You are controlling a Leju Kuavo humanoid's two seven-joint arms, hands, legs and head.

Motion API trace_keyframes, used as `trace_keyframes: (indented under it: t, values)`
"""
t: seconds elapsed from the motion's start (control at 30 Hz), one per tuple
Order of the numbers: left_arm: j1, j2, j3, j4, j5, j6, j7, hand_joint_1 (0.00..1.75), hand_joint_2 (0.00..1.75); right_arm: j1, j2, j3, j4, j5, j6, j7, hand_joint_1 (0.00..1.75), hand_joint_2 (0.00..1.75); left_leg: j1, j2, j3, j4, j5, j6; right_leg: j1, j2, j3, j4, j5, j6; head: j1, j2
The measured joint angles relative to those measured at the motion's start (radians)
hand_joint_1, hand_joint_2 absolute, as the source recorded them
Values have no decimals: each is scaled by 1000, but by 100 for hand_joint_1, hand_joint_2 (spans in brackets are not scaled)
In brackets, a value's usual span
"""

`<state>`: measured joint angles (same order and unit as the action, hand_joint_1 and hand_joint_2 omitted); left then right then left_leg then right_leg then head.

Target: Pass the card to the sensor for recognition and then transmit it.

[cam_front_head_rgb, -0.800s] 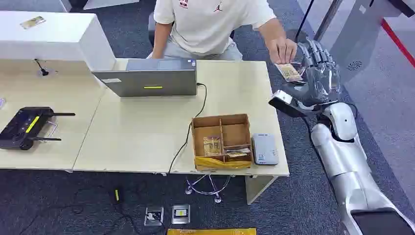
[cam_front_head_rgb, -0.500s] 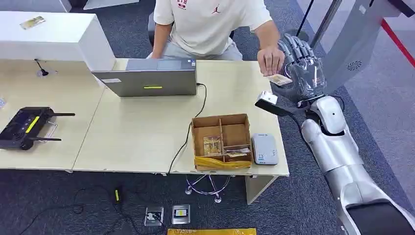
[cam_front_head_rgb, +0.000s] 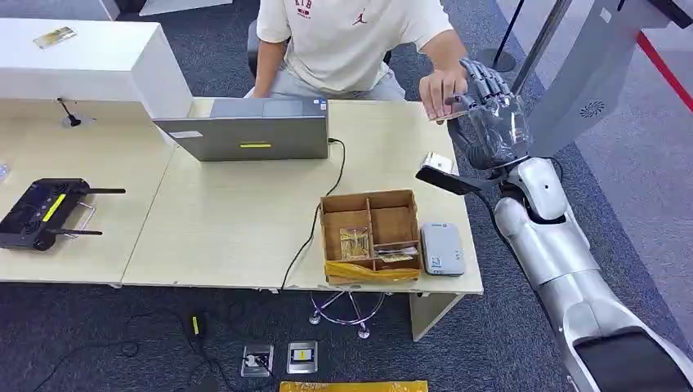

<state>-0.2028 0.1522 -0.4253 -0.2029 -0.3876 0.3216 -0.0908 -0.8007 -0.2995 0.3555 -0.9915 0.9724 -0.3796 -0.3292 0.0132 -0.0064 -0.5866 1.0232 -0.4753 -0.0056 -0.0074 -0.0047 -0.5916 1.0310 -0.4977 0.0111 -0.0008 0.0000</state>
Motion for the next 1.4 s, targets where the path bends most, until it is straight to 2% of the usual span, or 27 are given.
trace_keyframes:
  t: [0.43, 0.6, 1.0, 1.23, 1.4]
  values:
    - [2, 0, 0, 0, 5, 1, -2, 0, 0, 1, 0, 14, 0, -23, 0, 11, 175, 175, 0, 0, 0, 0, 0, 0, 0, 0, -1, 0, 0, 0, 0, 0]
    - [8, 0, 0, 0, 21, 6, -8, 0, 0, 21, -5, 23, -1, -44, 28, 27, 175, 175, 0, 0, 0, 0, 0, 0, 0, 0, -1, 0, 0, 0, 0, 0]
    - [35, 7, 0, 0, 63, 17, -26, 0, 0, 215, -73, 31, -105, -87, 106, 99, 175, 175, 0, 0, 0, 0, -1, -1, 0, 1, -1, -1, -1, -1, 0, 0]
    - [43, 16, 0, 0, 68, 19, -29, 0, 0, 338, -125, 39, -158, -114, 108, 136, 175, 175, 0, 0, 0, 0, -2, -1, 0, 1, -1, -1, -1, -1, 0, 0]
    - [41, 22, 0, 0, 68, 18, -29, 0, 0, 377, -142, 41, -171, -118, 104, 140, 175, 175, 1, 1, 0, 0, -1, -1, 0, 2, -1, 0, -1, -1, 0, 0]
